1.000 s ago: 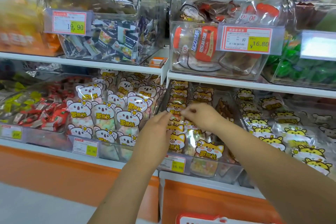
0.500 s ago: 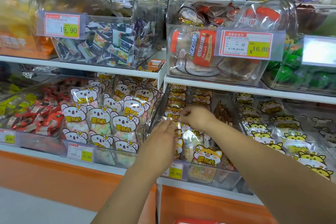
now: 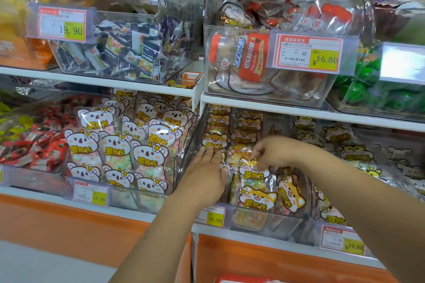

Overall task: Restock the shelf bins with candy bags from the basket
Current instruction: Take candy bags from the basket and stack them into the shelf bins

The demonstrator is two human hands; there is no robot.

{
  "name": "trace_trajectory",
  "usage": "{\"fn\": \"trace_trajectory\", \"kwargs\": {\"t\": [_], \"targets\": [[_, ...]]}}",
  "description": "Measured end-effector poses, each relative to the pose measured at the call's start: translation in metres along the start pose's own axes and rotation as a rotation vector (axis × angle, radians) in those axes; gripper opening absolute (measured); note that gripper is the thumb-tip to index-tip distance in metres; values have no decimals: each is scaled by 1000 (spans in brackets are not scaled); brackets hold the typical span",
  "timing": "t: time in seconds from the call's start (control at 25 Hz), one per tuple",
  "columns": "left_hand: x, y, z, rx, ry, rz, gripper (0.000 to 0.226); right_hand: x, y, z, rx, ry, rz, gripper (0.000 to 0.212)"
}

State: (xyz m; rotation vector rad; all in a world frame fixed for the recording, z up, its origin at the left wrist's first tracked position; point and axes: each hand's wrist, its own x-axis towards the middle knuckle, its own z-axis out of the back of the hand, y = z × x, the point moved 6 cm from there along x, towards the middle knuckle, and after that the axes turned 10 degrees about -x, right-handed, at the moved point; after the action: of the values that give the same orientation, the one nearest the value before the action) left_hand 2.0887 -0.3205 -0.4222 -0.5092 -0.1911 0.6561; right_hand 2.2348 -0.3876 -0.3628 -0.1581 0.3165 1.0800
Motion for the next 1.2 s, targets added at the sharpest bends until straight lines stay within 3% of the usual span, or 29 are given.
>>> {"fn": "trace_trajectory", "kwargs": {"t": [0.16,0.28,0.4,0.6,0.8,0.92,1.08,1.2], "targets": [[-2,-3,4,-47,-46,-24,64,9,-6,3,-74,-30,-148,32],[-2,-5,4,-58,-67,-44,76,17,-12,-9,130,78,-222,17],[0,-7,-1,-16,-89,-68,79,17,-15,-10,361,67,-261,31],[1,-7,-4,31,-127,-87,75,20,-15,-1,77,-128,-294,45],[-2,-8,-2,-40,-146,-89,64,16,-24,-10,492,63,-339,25],[-1,-12,2,-99,-183,-104,55,13,-22,-12,537,77,-232,36],[-1,-21,-6,-11,-101,-161,55,15,-28,-12,443,-35,-202,32],[0,-22,-11,-13,-62,-172,52,18,-47,-5,475,-252,-254,30]]}}
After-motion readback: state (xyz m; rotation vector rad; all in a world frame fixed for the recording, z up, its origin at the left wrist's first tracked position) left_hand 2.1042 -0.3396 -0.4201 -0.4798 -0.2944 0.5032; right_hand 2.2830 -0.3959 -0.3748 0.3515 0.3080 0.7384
